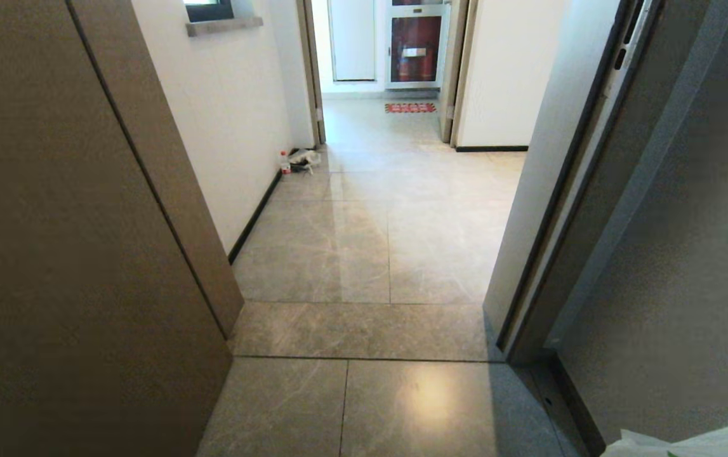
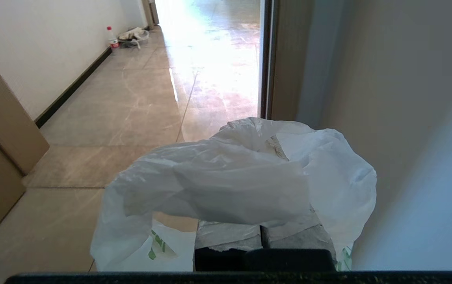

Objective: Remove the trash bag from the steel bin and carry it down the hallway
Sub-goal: Put the trash bag at the door

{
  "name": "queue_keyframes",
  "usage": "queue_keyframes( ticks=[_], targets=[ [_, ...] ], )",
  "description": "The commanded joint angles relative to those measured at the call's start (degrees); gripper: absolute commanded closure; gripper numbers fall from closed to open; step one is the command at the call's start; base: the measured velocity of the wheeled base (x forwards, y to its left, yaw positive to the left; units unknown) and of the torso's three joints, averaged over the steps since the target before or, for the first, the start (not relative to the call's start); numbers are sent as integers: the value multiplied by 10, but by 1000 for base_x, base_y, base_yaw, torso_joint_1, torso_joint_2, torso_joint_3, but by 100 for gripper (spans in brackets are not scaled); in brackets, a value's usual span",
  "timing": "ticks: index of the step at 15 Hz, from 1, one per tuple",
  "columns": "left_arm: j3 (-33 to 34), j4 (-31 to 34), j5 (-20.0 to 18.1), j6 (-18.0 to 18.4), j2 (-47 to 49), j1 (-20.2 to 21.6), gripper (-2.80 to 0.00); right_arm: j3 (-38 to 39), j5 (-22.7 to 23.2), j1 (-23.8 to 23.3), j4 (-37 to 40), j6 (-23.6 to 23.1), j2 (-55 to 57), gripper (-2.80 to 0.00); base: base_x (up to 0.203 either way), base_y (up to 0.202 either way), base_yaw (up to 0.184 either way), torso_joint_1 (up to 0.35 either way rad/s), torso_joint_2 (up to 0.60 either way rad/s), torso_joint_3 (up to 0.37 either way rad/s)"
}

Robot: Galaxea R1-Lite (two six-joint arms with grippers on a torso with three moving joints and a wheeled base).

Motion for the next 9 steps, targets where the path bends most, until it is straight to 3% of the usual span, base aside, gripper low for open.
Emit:
queue_keyframes(
  ticks=[1, 9],
  targets=[
    [1, 0, 0, 0, 0, 0, 0, 23, 0, 0, -1, 0, 0, 0, 190, 0, -3, -2, 3, -3],
    [1, 0, 0, 0, 0, 1, 0, 23, 0, 0, -1, 0, 0, 0, 192, 0, 1, 1, 2, 3]
  ],
)
